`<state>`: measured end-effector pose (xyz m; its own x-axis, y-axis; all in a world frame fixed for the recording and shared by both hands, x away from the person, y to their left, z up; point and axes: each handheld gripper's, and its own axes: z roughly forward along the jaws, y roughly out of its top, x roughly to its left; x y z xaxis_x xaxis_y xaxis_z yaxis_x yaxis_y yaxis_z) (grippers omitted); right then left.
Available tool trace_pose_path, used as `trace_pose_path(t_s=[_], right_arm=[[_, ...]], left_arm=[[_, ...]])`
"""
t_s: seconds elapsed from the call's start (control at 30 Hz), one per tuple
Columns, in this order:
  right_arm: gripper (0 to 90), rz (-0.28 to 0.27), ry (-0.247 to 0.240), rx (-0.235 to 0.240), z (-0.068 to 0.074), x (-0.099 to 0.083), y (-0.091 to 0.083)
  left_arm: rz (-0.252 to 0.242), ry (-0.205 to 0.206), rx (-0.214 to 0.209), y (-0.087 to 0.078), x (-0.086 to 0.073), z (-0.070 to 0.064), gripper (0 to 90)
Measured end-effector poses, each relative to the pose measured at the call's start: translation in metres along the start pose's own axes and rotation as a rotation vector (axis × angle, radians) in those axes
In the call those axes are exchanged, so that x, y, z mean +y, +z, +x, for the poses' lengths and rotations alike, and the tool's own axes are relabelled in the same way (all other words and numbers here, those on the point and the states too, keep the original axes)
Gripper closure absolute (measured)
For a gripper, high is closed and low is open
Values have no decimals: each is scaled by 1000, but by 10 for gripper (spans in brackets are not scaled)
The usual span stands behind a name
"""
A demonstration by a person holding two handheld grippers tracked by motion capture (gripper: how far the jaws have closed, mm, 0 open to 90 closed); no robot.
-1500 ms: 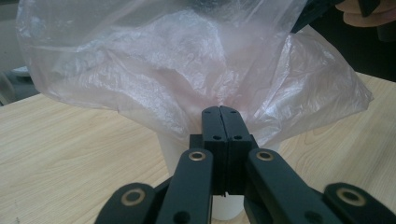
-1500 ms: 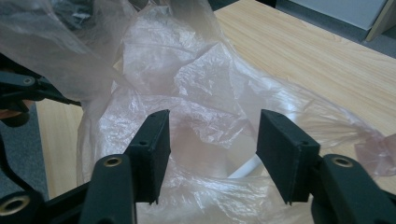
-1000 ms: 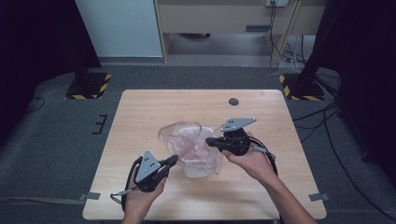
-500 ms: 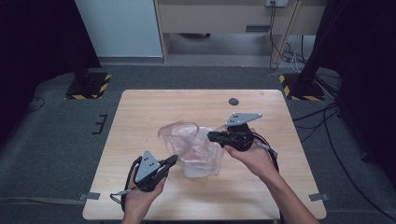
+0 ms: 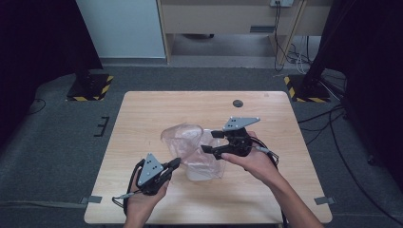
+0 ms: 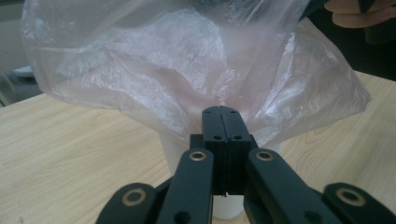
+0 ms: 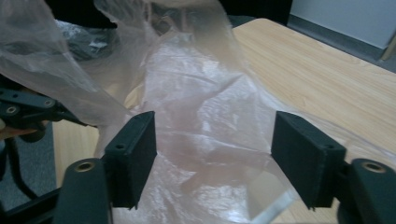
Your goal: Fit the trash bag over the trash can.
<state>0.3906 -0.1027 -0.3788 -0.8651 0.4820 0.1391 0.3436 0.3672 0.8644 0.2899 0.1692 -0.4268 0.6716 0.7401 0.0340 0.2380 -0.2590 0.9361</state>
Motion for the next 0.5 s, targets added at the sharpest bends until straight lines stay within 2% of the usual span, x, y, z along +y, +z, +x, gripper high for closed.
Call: trace_pose_path(t_s=[0.17,0.3,0.4,0.5], right_arm=[[286,48,-38,12,6,-3,8],[366,63,-59,19,9,-4,12],[496,71,-73,15,10,-4,13],[702,92,-84,10,10,-4,13]], left_arm=[[-2,-1,0,0,0,0,900],[-5,-3,1,0,0,0,900],[-4,-1,0,0,1,0,900],[-6,-2,3,-1,1,0,900]])
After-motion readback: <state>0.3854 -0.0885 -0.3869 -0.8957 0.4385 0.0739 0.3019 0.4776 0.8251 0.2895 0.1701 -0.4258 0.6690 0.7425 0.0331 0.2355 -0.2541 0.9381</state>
